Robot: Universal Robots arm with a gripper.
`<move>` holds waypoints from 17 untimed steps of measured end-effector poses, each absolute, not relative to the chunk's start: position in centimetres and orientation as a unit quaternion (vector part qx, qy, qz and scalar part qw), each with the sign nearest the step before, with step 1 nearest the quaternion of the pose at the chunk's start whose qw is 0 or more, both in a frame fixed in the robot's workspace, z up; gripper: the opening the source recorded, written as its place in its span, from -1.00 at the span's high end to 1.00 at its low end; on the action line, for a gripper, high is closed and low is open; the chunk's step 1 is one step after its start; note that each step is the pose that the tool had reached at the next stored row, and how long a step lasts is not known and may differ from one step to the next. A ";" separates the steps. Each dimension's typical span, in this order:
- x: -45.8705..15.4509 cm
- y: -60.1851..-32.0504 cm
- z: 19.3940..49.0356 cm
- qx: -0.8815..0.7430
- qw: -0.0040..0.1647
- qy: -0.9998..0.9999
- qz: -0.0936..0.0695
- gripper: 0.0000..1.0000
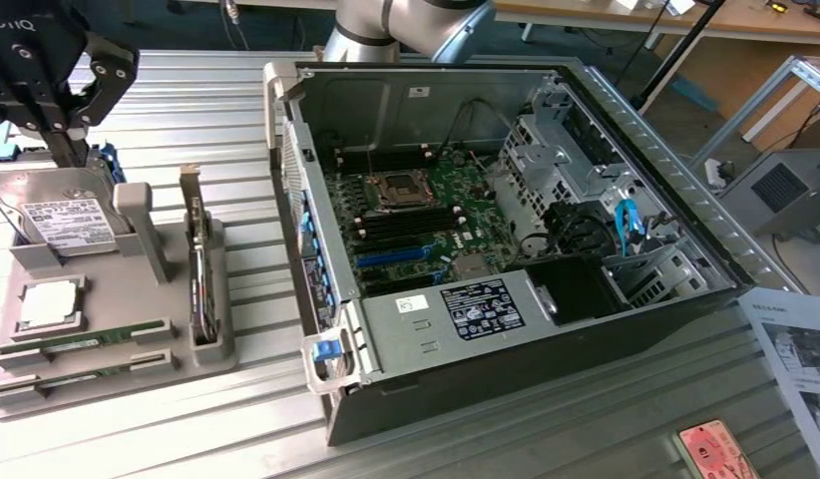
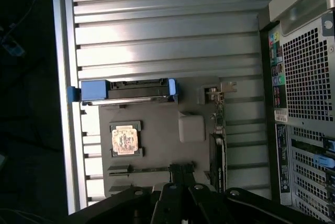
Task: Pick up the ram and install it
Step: 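Reach for the ram, then pick up the ram and move it above insertion slot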
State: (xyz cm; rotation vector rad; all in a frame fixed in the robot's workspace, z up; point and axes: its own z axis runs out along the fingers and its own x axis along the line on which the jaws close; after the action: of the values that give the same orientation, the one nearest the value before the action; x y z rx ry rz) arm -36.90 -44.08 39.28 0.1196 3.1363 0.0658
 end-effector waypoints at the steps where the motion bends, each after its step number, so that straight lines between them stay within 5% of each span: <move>1: -36.9 -44.3 39.3 0.038 0.001 0.999 0.021 0.79; 17: -37.0 -45.2 39.3 0.038 0.001 0.999 0.021 0.79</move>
State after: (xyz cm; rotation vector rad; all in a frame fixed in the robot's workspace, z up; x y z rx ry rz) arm -36.98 -45.24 39.28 0.1197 3.1363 0.0658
